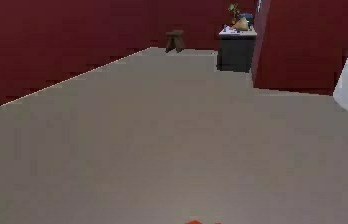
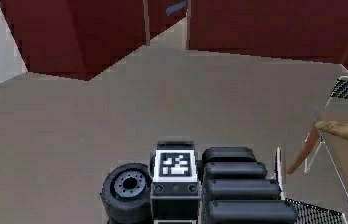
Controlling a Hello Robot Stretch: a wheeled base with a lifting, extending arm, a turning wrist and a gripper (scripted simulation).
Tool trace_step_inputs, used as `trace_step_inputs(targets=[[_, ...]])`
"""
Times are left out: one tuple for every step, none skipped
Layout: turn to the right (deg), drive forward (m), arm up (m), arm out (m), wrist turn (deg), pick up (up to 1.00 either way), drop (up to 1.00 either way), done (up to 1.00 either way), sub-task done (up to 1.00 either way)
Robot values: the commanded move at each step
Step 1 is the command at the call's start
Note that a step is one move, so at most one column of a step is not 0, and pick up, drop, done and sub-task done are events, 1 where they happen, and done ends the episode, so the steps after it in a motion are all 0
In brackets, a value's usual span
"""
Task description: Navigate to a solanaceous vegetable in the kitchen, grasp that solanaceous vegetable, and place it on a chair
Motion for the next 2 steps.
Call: trace_step_inputs(targets=[[-9.0, 0.0, 0.0, 0.0, 0.0, 0.0, 0.0, 0.0, 0.0], [45.0, 0.0, 0.0, 0.0, 0.0, 0.0, 0.0, 0.0, 0.0]])
